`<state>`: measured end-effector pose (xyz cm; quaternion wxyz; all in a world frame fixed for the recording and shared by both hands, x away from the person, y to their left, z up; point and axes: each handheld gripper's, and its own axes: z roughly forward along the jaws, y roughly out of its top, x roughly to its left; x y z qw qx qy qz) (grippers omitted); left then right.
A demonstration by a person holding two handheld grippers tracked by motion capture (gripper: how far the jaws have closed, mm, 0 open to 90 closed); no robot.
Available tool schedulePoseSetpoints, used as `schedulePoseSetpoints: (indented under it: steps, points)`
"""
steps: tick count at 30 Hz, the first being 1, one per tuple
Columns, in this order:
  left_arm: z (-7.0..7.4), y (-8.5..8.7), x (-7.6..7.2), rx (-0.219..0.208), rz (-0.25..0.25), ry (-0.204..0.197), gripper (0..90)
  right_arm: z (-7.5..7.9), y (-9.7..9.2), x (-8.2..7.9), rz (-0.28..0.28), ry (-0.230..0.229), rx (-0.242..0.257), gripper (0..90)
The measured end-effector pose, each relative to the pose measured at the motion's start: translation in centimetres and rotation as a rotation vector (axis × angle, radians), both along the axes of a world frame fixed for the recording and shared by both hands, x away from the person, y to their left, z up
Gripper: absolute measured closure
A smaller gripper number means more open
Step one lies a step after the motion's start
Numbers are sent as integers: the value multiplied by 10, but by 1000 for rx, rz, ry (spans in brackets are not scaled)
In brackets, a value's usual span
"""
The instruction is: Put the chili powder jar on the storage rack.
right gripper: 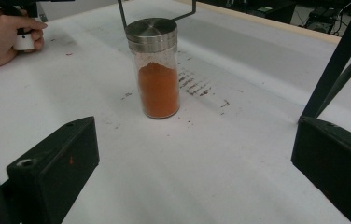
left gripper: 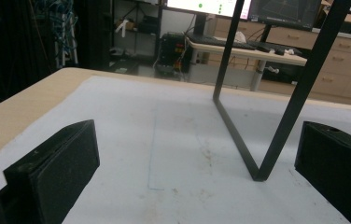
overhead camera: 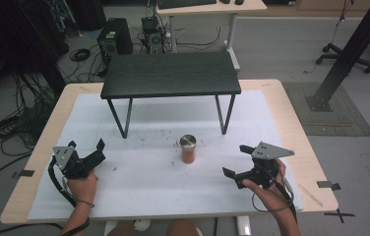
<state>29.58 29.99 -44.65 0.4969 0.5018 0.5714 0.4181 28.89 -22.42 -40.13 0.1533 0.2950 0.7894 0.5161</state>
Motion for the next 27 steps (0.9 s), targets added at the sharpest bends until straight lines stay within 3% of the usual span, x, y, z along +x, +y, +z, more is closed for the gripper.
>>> schedulePoseSetpoints:
  steps: [27]
  points:
    - [0, 2, 0, -20, -2, -4, 2, -8, 34, 20, 55, 38, -5, 5]
